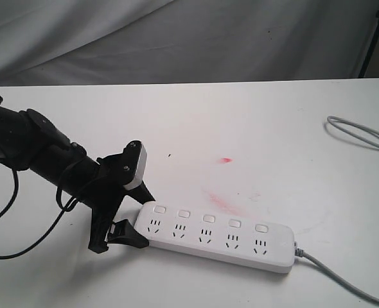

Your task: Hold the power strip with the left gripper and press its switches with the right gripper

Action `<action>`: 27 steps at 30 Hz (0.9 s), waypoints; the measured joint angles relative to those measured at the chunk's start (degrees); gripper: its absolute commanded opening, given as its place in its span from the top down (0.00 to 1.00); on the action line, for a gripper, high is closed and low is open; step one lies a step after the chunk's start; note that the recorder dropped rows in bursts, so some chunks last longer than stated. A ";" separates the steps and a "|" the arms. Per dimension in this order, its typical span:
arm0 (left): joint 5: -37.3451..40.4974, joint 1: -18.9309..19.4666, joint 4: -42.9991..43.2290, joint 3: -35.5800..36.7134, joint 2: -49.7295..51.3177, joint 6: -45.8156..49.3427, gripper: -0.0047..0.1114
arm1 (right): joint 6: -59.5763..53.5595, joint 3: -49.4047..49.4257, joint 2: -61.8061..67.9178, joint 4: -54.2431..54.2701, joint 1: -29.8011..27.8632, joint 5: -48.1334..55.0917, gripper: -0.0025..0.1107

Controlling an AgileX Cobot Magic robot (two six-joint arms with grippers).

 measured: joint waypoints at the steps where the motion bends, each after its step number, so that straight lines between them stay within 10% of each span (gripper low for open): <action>1: 0.00 0.00 0.00 0.00 0.00 0.00 0.34 | 5.40 0.52 0.00 -4.27 0.00 -0.13 0.98; 9: 0.00 0.00 0.00 0.00 0.00 0.00 0.34 | 50.76 5.98 -5.68 -46.34 0.00 -0.24 0.98; 27: 0.00 0.00 0.00 0.00 0.00 0.00 0.34 | 55.48 13.75 -11.33 -50.45 0.00 8.09 0.98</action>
